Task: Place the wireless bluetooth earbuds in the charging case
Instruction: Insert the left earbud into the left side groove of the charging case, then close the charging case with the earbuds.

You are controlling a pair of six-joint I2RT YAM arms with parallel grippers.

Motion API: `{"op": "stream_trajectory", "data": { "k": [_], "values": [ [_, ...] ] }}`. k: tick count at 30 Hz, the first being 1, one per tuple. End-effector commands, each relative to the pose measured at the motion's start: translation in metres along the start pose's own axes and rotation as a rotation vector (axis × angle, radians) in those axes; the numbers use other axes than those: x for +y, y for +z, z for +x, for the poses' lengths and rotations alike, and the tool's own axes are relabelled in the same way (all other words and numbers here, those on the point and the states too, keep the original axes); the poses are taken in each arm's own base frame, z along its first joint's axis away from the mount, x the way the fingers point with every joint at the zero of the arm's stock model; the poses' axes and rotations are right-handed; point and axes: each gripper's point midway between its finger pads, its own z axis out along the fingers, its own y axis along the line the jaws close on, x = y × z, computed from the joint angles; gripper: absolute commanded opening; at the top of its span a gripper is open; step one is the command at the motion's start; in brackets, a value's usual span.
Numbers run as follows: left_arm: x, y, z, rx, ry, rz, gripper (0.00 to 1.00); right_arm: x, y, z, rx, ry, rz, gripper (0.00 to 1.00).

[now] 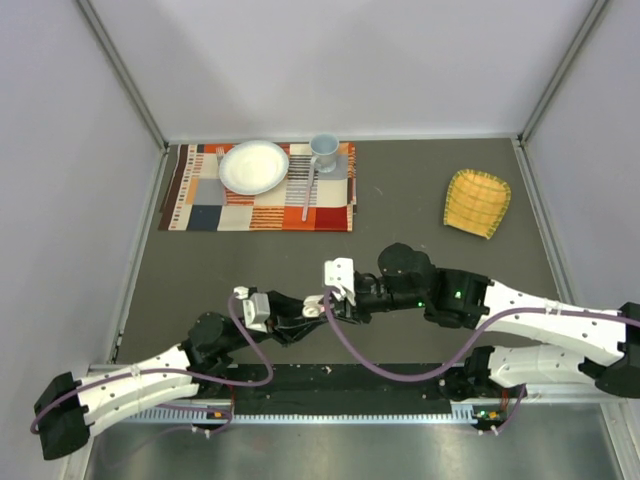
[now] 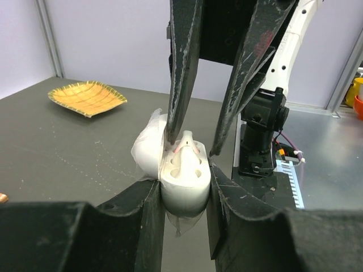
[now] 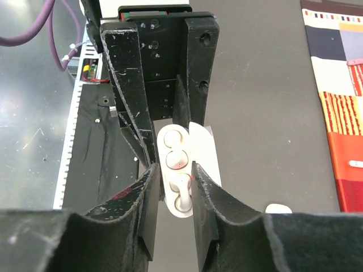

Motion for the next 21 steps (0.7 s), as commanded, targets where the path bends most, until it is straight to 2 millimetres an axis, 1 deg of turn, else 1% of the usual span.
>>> {"op": "stream_trajectory", "data": {
  "k": [1, 4, 5, 6, 7, 8, 9, 10, 11, 12, 13, 15, 16, 17, 18, 19, 20, 21],
  "values": [
    [-0.004, 0.005, -0.031, -0.102, 0.037, 0.018, 0.0, -0.007, -0.018, -0.039, -0.123, -0.03, 0.064, 0.3],
    [-0.005, 0.004, -0.028, -0.093, 0.035, 0.028, 0.0, -0.009, -0.029, -0.052, -0.189, -0.033, 0.09, 0.33],
    [-0.006, 0.004, -0.028, -0.094, 0.033, 0.028, 0.0, -0.009, -0.031, -0.06, -0.23, -0.035, 0.099, 0.35],
    [-0.005, 0.004, -0.028, -0.095, 0.032, 0.027, 0.0, -0.009, -0.041, -0.068, -0.273, -0.028, 0.111, 0.39],
    [-0.005, 0.004, -0.028, -0.095, 0.032, 0.025, 0.0, -0.009, -0.045, -0.073, -0.305, -0.025, 0.118, 0.43],
    [-0.005, 0.003, -0.029, -0.098, 0.033, 0.026, 0.0, -0.009, -0.048, -0.078, -0.353, -0.032, 0.128, 0.52],
    [-0.005, 0.003, -0.029, -0.097, 0.033, 0.024, 0.0, -0.008, -0.057, -0.082, -0.385, -0.028, 0.14, 0.57],
    [-0.005, 0.003, -0.028, -0.095, 0.034, 0.023, 0.0, -0.018, -0.064, -0.089, -0.423, -0.014, 0.2, 0.61],
    [-0.005, 0.003, -0.029, -0.097, 0.034, 0.022, 0.0, -0.023, -0.066, -0.086, -0.432, 0.019, 0.237, 0.68],
    [-0.005, 0.003, -0.029, -0.094, 0.035, 0.02, 0.0, -0.029, -0.074, -0.091, -0.465, 0.029, 0.28, 0.71],
    [-0.004, 0.003, -0.03, -0.097, 0.039, 0.019, 0.0, -0.042, -0.078, -0.088, -0.461, 0.051, 0.358, 0.75],
    [-0.004, 0.002, -0.029, -0.095, 0.038, 0.019, 0.0, -0.06, -0.086, -0.081, -0.455, 0.099, 0.474, 0.8],
    [-0.005, 0.002, -0.029, -0.095, 0.038, 0.019, 0.0, -0.078, -0.095, -0.073, -0.438, 0.145, 0.595, 0.86],
    [-0.005, 0.002, -0.029, -0.094, 0.038, 0.02, 0.0, -0.087, -0.098, -0.067, -0.43, 0.196, 0.654, 0.88],
    [-0.005, 0.002, -0.03, -0.096, 0.038, 0.02, 0.0, -0.095, -0.1, -0.057, -0.402, 0.234, 0.714, 0.91],
    [-0.005, 0.002, -0.031, -0.099, 0.041, 0.021, 0.0, -0.104, -0.1, -0.039, -0.341, 0.296, 0.787, 0.98],
    [-0.005, 0.002, -0.032, -0.1, 0.041, 0.022, 0.0, -0.112, -0.104, -0.042, -0.356, 0.416, 0.788, 0.98],
    [-0.005, 0.003, -0.032, -0.097, 0.04, 0.02, 0.0, -0.109, -0.097, -0.041, -0.326, 0.46, 0.727, 0.98]
  ]
}}
